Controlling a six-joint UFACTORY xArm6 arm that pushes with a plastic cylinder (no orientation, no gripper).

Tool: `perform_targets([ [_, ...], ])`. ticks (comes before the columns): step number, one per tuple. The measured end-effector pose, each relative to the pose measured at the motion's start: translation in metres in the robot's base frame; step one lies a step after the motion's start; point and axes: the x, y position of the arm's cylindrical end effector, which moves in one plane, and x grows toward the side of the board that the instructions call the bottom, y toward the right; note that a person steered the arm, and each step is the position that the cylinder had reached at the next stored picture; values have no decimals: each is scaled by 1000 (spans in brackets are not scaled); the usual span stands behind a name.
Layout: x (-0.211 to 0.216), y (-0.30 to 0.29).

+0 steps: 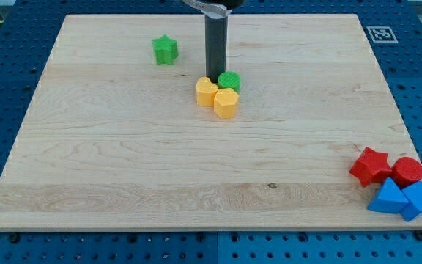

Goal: Push the green star into the yellow heart

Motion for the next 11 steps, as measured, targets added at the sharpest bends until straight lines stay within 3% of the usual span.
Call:
perform_targets([
  [2,-17,-36],
  [4,13,-36],
  [6,-9,-29],
  [9,15,-17],
  [11,-54,-17],
])
